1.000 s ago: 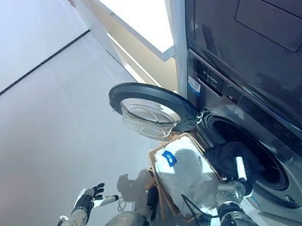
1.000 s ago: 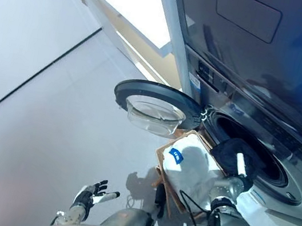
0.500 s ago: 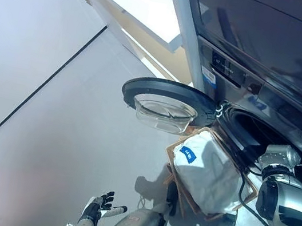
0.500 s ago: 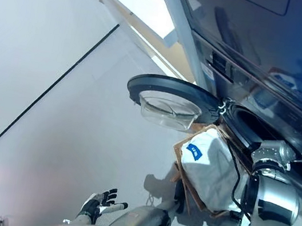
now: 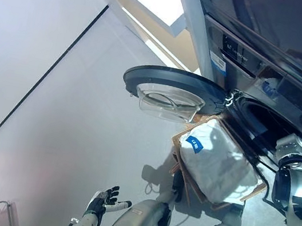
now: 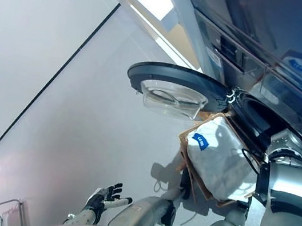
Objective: Put the clothes in the basket into the washing machine.
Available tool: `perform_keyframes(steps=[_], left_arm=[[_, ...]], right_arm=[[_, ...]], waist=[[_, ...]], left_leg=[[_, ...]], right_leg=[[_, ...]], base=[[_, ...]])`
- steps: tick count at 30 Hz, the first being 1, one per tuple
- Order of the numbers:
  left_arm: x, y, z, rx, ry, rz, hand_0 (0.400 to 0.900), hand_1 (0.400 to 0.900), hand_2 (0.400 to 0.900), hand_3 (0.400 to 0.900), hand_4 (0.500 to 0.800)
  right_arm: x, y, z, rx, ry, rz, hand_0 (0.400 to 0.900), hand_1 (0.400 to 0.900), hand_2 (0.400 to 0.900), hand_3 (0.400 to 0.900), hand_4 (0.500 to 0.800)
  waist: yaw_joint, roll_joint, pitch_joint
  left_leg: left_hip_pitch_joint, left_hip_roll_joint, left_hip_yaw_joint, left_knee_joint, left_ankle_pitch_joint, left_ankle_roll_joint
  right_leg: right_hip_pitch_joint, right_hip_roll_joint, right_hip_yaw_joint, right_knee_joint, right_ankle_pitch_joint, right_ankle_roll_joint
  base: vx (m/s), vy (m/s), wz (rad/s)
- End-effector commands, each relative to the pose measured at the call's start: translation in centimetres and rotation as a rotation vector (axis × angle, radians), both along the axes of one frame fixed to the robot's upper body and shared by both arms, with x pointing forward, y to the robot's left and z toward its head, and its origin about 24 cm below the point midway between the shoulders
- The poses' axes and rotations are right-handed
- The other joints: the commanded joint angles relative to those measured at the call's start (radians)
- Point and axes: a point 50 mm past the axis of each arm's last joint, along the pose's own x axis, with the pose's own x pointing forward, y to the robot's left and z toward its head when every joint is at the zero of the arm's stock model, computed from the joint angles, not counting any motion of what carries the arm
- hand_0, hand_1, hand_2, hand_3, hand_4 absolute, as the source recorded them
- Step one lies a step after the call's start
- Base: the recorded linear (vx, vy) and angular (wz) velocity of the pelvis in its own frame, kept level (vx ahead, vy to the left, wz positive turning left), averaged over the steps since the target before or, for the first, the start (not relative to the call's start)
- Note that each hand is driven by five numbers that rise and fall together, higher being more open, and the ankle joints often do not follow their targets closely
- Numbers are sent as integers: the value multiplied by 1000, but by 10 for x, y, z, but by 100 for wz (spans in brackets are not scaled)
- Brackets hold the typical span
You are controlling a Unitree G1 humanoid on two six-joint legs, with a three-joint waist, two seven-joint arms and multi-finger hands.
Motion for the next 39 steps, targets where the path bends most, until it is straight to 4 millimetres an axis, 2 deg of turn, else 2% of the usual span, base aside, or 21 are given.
perform_keyframes(steps=[1, 2, 4, 6, 9, 12, 14, 18, 22, 25, 29, 30, 31, 32, 33, 36, 37, 38, 39], left_arm=[[21, 23, 7, 73, -61, 19, 900, 900, 900, 900, 800], [22, 24, 8, 74, -68, 17, 900, 900, 900, 900, 800], [28, 26, 10, 74, -83, 11, 900, 900, 900, 900, 800], [29, 27, 11, 78, -90, 8, 900, 900, 900, 900, 800], [29, 27, 10, 78, -79, 12, 900, 900, 900, 900, 800], [26, 28, 7, 82, -53, 17, 900, 900, 900, 900, 800], [26, 31, 6, 94, -37, 12, 900, 900, 900, 900, 800], [23, 39, 3, 129, -1, 4, 900, 900, 900, 900, 800], [18, 50, 1, 159, 38, 12, 900, 900, 900, 900, 800], [10, 58, -2, 168, 76, 29, 900, 900, 900, 900, 800], [-3, 63, -7, 182, 138, 21, 900, 900, 900, 900, 800], [-11, 65, -9, 191, 172, 16, 900, 900, 900, 900, 800], [-11, 65, -9, 191, 172, 16, 900, 900, 900, 900, 800], [-16, 66, -11, 191, 194, 22, 900, 900, 900, 900, 800], [-16, 67, -11, 191, 194, 22, 900, 900, 900, 900, 800], [-27, 67, -14, 189, 235, 14, 900, 900, 900, 900, 800], [-27, 67, -14, 189, 235, 14, 900, 900, 900, 900, 800], [-32, 69, -14, 195, 251, 10, 900, 900, 900, 900, 800], [-34, 70, -15, 197, 261, 3, 900, 900, 900, 900, 800]], right_arm=[[26, 9, 72, -311, -10, 139, 900, 900, 900, 900, 800], [27, 9, 74, -299, -16, 148, 900, 900, 900, 900, 800], [22, 1, 70, -344, 92, 161, 900, 900, 900, 900, 800], [21, 1, 70, -310, 49, 137, 900, 900, 900, 900, 800], [21, 4, 57, -240, 16, 156, 900, 900, 900, 900, 800], [23, 21, 15, -124, 26, 224, 900, 900, 900, 900, 800], [20, 27, -4, -88, 60, 249, 900, 900, 900, 900, 800], [3, 44, -64, -10, 200, 312, 900, 900, 900, 900, 800], [-27, 60, -121, 83, 317, 356, 900, 900, 900, 900, 800], [-58, 76, -165, 145, 418, 404, 900, 900, 900, 900, 800], [-107, 97, -213, 208, 583, 477, 900, 900, 900, 900, 800], [-130, 106, -230, 240, 650, 497, 900, 900, 900, 900, 800], [-130, 107, -230, 240, 651, 497, 900, 900, 900, 900, 800], [-157, 115, -247, 279, 724, 515, 900, 900, 900, 900, 800], [-158, 115, -247, 279, 725, 515, 900, 900, 900, 900, 800], [-204, 132, -270, 252, 930, 645, 900, 900, 900, 900, 800], [-205, 132, -270, 252, 930, 646, 900, 900, 900, 900, 800], [-226, 136, -277, 244, 1007, 691, 900, 900, 900, 900, 800], [-236, 139, -280, 234, 1057, 720, 900, 900, 900, 900, 800]], waist=[[5, -47, -14], [5, -50, -14], [9, -56, -10], [10, -59, -10], [9, -69, -11], [3, -93, -14], [2, -113, -21], [-6, -166, -40], [-18, -233, -63], [-37, -287, -81], [-59, -348, -114], [-69, -368, -133], [-69, -368, -133], [-81, -385, -149], [-80, -385, -148], [-105, -414, -179], [-105, -414, -178], [-116, -425, -190], [-120, -429, -193]], left_leg=[[-1, -48, -20, -2, -15, -48], [-3, -49, -25, -2, -14, -48], [-3, -51, -35, -2, -10, -49], [-2, -52, -40, -2, -12, -48], [5, -52, -44, -1, -15, -44], [19, -48, -44, 1, -23, -38], [28, -46, -44, 2, -30, -35], [57, -39, -39, 6, -46, -27], [93, -30, -35, 9, -63, -22], [125, -22, -30, 10, -75, -19], [171, -10, -17, 10, -95, -16], [190, -4, -11, 11, -103, -15], [191, -4, -11, 11, -104, -15], [211, 0, -5, 11, -112, -12], [213, 0, -5, 11, -112, -12], [250, 9, 9, 11, -126, -10], [251, 9, 9, 11, -126, -10], [266, 11, 12, 12, -131, -10], [274, 12, 15, 15, -135, -11]], right_leg=[[26, 6, -32, 35, -29, -29], [25, 5, -35, 34, -28, -28], [30, 2, -45, 36, -29, -28], [35, 1, -49, 37, -30, -28], [44, 2, -49, 37, -32, -28], [59, 5, -46, 37, -34, -28], [71, 8, -45, 35, -36, -28], [102, 13, -47, 31, -38, -28], [138, 23, -51, 23, -43, -30], [167, 33, -49, 21, -47, -32], [206, 44, -44, 17, -50, -31], [222, 48, -43, 16, -54, -30], [224, 48, -43, 16, -54, -30], [238, 53, -37, 17, -56, -30], [240, 53, -36, 16, -56, -30], [268, 60, -27, 22, -63, -30], [269, 60, -27, 22, -64, -30], [280, 62, -24, 26, -67, -30], [285, 63, -21, 31, -69, -29]], base=[[-10, 8, 10], [-14, -1, 13], [-20, -4, 17], [-3, 5, 9], [3, 7, -2], [14, 0, -6], [15, -26, -6], [15, -26, -6], [24, -43, -6], [34, -52, -9], [35, -38, -13], [44, -23, -14], [48, -18, -19], [20, -8, -10], [31, -12, -13], [13, -11, -14], [14, -15, -14], [-16, -2, -10], [-15, 3, -15]])
